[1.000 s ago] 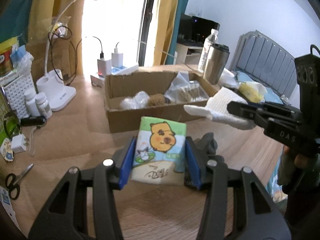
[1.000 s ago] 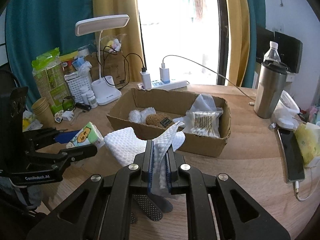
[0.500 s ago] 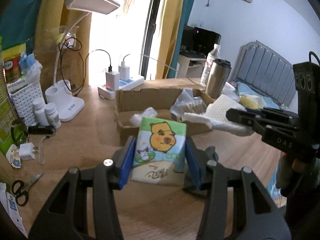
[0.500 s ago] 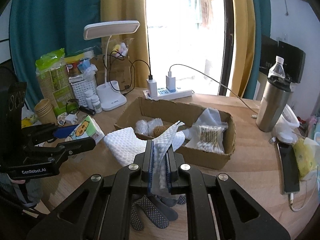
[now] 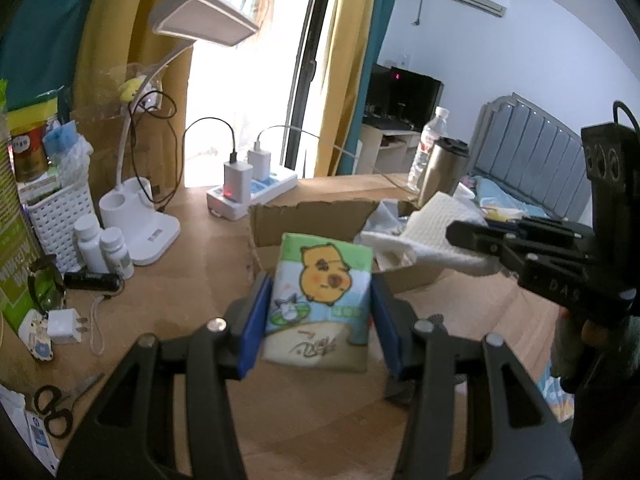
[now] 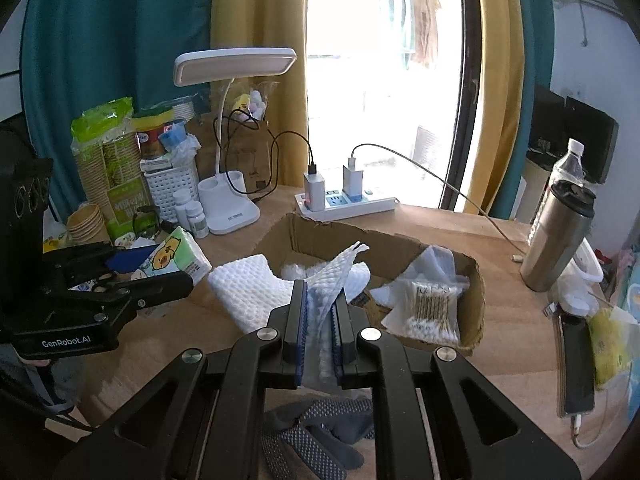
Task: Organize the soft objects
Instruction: 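Carry the tissue pack with the left tool while the right tool lowers the towel into the box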
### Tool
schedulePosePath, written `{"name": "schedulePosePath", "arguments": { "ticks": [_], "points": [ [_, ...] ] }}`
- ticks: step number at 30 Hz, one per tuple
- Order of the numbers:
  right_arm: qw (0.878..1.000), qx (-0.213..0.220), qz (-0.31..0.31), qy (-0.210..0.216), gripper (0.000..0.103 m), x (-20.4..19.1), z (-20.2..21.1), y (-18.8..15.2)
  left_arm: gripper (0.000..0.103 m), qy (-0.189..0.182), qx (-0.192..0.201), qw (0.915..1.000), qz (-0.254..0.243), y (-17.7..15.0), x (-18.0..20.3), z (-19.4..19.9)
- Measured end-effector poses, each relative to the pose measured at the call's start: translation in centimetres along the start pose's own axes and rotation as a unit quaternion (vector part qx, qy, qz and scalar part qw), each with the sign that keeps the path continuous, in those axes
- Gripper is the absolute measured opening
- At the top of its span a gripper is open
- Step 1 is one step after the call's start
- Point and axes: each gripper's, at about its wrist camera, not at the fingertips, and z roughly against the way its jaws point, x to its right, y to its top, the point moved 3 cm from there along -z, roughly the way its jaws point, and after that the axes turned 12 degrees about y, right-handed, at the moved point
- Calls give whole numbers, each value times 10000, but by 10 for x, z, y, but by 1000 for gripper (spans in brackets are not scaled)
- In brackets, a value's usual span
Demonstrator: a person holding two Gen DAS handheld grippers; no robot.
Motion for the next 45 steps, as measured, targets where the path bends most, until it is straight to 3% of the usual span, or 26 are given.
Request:
{"name": "schedulePosePath", "arguments": {
  "ticks": [21, 37, 45],
  "points": [
    [9989, -228, 240, 328, 12, -4, -65, 33, 50, 196, 66, 9996, 203, 14, -43, -29],
    [9986, -345, 230, 320, 12, 21, -105, 49, 50, 122, 74, 9994, 319, 28, -53, -62],
    [9986, -445, 125, 266, 12, 32, -132, 51, 50, 316, -32, 9988, 364, 25, -64, -83]
  ]
}}
